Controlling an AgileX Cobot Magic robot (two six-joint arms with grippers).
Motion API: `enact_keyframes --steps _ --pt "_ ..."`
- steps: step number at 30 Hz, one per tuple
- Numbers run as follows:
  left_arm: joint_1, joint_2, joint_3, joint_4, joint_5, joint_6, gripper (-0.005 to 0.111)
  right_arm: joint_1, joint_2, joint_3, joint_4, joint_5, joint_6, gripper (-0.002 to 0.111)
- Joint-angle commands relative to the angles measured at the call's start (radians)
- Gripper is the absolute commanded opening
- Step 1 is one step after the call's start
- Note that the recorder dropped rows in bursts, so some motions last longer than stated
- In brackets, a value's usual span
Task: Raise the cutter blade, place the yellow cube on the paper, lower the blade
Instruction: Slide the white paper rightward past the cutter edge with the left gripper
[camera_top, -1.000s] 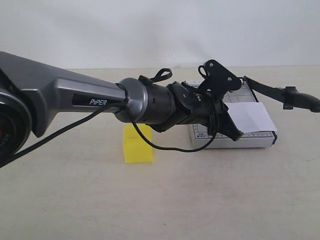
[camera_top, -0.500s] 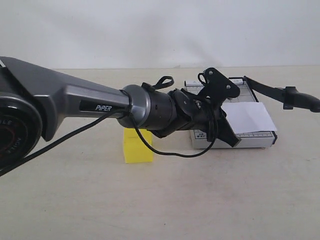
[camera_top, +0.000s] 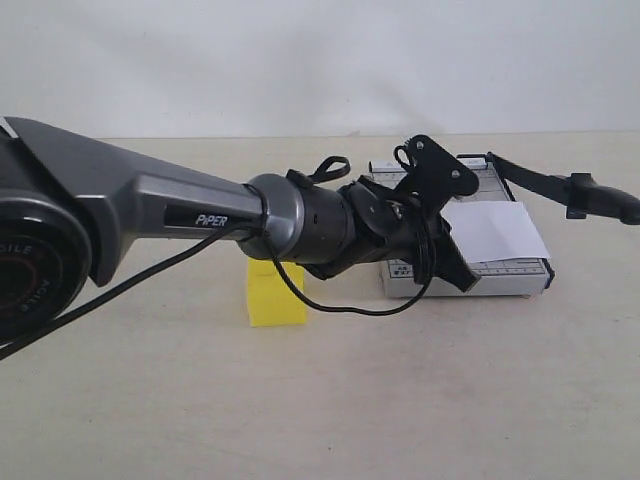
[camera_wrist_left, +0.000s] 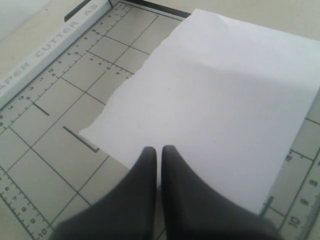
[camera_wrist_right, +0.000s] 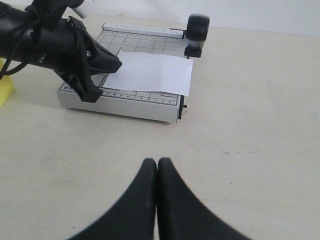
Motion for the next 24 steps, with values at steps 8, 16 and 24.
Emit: enact_keyframes --steps 8,16,24 --pt "-0.054 0.051 -0.071 -0.004 0.016 -0.007 0.004 -0.002 -0.004 0.005 -0.005 -0.005 0.002 0.001" --pt "-0.053 0.055 -0.084 -0.006 0.006 -0.003 0.004 -0.002 -0.004 0.005 -0.005 -0.005 -0.001 0.001" --pt "-0.053 0.043 -0.084 -0.006 -0.009 -0.003 0.004 -0.002 -0.004 0.005 -0.005 -0.005 0.002 0.001"
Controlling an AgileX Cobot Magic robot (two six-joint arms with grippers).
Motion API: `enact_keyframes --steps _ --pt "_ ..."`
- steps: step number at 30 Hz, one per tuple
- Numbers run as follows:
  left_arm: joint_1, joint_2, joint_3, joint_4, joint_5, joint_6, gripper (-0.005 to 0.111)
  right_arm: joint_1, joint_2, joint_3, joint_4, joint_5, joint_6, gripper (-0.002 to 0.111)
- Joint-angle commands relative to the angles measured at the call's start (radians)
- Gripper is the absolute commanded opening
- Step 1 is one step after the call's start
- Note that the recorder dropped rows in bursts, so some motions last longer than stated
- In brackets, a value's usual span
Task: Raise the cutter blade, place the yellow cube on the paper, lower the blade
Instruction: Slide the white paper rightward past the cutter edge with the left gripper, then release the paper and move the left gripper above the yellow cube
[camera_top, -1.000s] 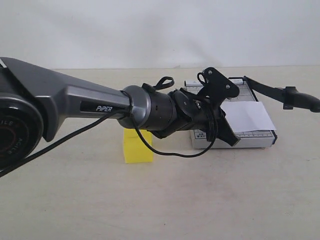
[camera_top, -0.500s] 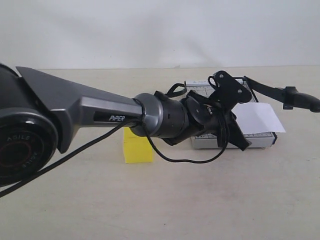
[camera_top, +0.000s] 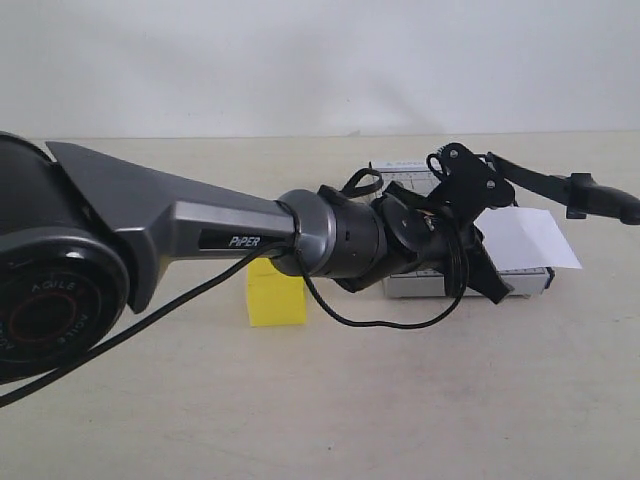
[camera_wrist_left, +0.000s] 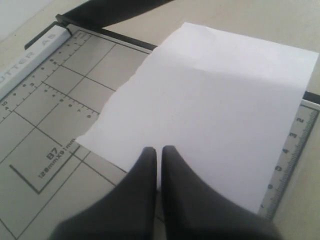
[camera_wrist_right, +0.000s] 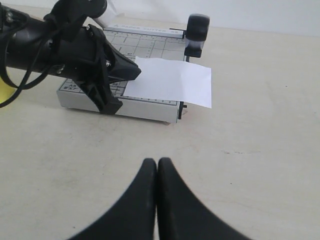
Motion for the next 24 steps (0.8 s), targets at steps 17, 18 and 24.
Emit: enact_keyframes --steps 17,18,24 --pt "0.051 -0.417 0.274 -0.059 0.142 -0.034 0.004 -0.002 -0.004 0.005 -0.005 -0.005 -0.001 0.001" --pt "0.063 -0.452 0.311 -0.059 0.142 -0.054 0.004 -0.002 -0.004 0.005 -0.005 -0.005 -0.001 0.001" --pt "0.154 -0.693 0.617 -0.059 0.040 -0.090 0.004 -0.002 -0.004 0.005 -0.005 -0.005 -0.001 0.001"
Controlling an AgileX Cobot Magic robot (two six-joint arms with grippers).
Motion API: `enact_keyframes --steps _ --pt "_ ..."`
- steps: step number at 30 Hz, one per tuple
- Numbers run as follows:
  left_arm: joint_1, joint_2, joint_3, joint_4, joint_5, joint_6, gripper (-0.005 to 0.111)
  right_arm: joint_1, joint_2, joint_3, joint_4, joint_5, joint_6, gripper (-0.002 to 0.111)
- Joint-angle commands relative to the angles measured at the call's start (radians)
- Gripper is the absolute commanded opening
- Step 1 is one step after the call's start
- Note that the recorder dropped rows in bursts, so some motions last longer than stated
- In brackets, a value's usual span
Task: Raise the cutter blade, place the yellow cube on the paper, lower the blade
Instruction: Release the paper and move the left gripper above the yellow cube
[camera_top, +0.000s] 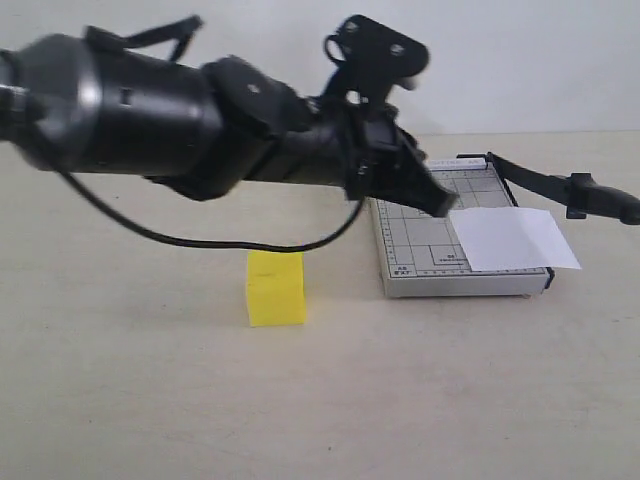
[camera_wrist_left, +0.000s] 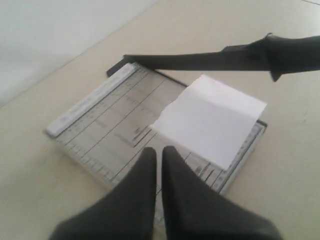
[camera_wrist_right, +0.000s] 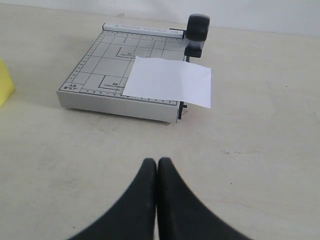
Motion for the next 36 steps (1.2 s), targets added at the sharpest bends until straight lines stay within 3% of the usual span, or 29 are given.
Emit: enact_keyframes --steps 1,3,7,10,14,16,25,31,36 --pt "0.068 -0.164 0.221 -0.014 -0.124 -0.022 0.004 -0.002 -0.004 0.005 -0.005 -0.005 -0.003 0.001" --pt "0.102 -0.216 0.323 -0.054 -0.165 -0.022 0.004 -0.002 -0.004 0.005 -0.005 -0.005 -0.003 0.001" --pt "0.140 -0.271 0.405 -0.090 -0.117 -0.022 0.010 -0.002 -0.004 0.005 -0.005 -0.005 -0.003 0.001" --pt "0.141 -0.273 0.410 -0.098 -0.094 -0.022 0.030 -0.002 -0.004 0.005 -0.005 -0.005 -0.003 0.001" --pt "0.141 -0.273 0.414 -0.200 -0.166 -0.042 0.075 -0.002 -0.004 0.005 -0.005 -0.005 -0.001 0.001" --pt "0.141 -0.266 0.414 -0.249 -0.205 -0.042 0.084 -0.002 -0.004 0.005 -0.005 -0.005 -0.001 0.001" --pt "0.141 -0.176 0.414 -0.356 -0.205 -0.042 0.082 -0.002 -0.004 0.005 -0.005 -0.005 -0.003 0.001" --pt "0.141 -0.142 0.414 -0.386 -0.199 -0.042 0.093 -0.002 -0.004 0.005 -0.005 -0.005 -0.001 0.001" --pt "0.141 -0.142 0.414 -0.432 -0.182 -0.045 0.093 -0.002 -0.004 0.005 -0.005 -0.005 -0.004 0.001"
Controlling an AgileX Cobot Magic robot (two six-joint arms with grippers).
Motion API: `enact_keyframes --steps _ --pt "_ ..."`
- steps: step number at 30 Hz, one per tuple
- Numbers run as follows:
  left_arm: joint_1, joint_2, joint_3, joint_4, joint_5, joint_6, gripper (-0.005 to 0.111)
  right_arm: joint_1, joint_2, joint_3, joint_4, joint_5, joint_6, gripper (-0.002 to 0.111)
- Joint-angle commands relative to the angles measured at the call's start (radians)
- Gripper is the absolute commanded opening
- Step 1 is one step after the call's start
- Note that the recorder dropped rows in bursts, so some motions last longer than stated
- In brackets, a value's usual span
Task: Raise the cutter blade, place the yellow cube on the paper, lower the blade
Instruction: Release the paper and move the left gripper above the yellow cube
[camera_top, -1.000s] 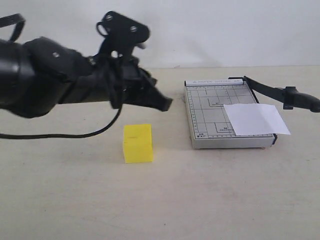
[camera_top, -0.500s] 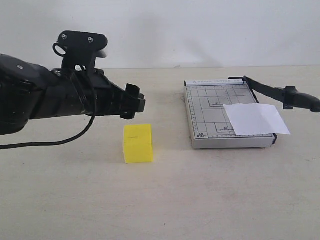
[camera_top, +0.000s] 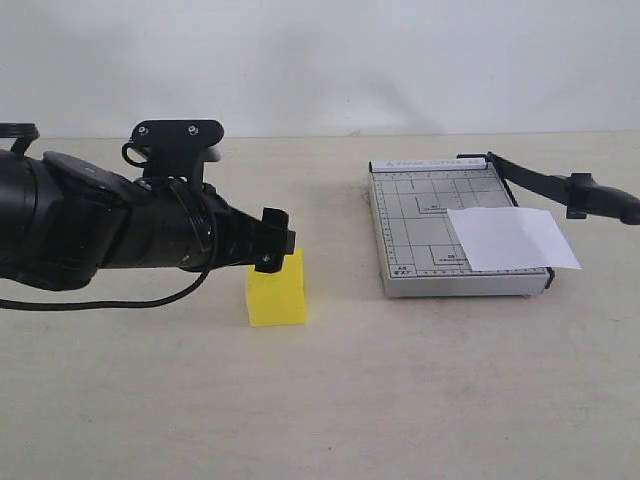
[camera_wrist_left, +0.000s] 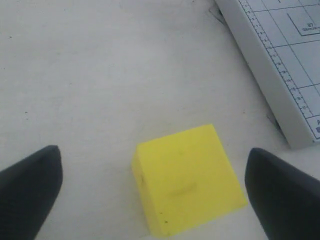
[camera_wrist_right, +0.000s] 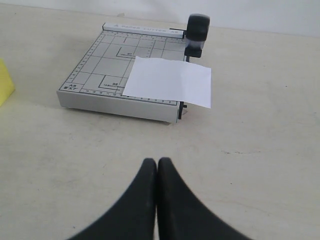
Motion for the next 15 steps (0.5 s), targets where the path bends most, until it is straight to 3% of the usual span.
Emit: enact_keyframes --steps 1,8,15 --pt "0.003 0.000 0.003 -0.038 0.018 -0.009 0.093 -0.002 -0.004 0.005 -0.005 -0.005 -0.004 0.001" --pt "0.003 0.000 0.003 -0.036 0.072 -0.014 0.093 -0.002 -0.004 0.005 -0.005 -0.005 -0.004 0.001" --pt "0.003 0.000 0.003 -0.036 0.082 -0.134 0.093 -0.002 -0.004 0.005 -0.005 -0.005 -0.004 0.001"
